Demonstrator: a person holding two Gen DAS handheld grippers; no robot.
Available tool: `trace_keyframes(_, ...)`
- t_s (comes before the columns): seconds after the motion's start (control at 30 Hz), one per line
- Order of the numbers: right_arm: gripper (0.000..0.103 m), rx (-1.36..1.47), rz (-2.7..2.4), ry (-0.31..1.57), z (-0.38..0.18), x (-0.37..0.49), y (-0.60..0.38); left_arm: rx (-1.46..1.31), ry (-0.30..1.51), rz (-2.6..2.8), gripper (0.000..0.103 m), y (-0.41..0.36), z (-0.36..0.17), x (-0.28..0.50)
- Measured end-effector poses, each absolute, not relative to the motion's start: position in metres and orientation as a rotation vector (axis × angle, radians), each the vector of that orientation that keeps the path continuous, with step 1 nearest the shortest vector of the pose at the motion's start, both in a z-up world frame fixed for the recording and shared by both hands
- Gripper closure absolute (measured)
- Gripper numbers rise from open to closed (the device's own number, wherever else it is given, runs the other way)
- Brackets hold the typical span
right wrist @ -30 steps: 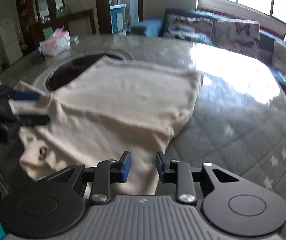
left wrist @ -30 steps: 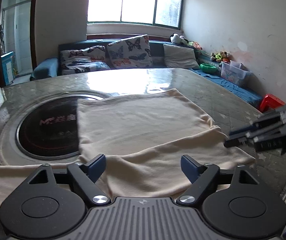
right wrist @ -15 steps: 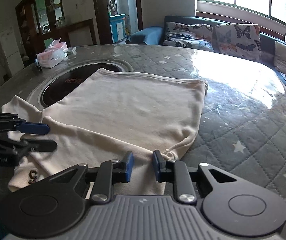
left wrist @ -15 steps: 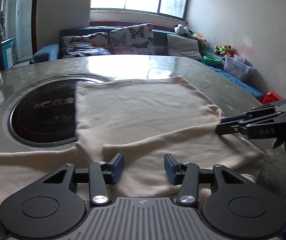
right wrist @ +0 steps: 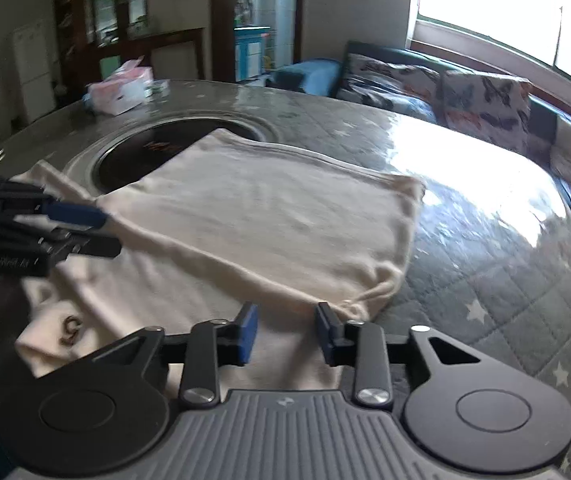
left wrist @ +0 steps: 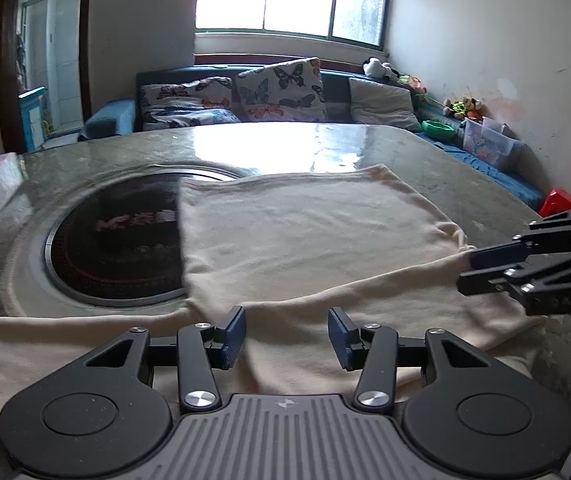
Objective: Fold clothes
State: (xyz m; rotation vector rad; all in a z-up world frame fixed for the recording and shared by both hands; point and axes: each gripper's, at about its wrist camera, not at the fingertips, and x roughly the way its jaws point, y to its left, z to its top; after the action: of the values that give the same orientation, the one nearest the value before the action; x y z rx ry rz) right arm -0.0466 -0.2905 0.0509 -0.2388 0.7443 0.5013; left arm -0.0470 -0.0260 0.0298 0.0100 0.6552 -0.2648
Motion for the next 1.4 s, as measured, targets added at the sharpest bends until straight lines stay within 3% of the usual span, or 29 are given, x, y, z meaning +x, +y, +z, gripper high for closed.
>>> trace_keyframes(0.27,0.069,-0.276,0.590,0.732,0.052,-0.073,-0.267,-0.010,0.666,-0.247,0.043,-0.006,0.033,-0.070)
trace_keyframes(0.93,0.069,-0.179,0.496,0.763,0.051,-0.102,-0.309,-0.039,0.673,-0.166,0.039,0.015,0.030,-0.079)
trace_keyframes(1.4,0.069,-0.323,0.745,0.711,0.055,-0.058,-0.208,-0.158,0.660,0.243,0.035,0.119,0.030,-0.083)
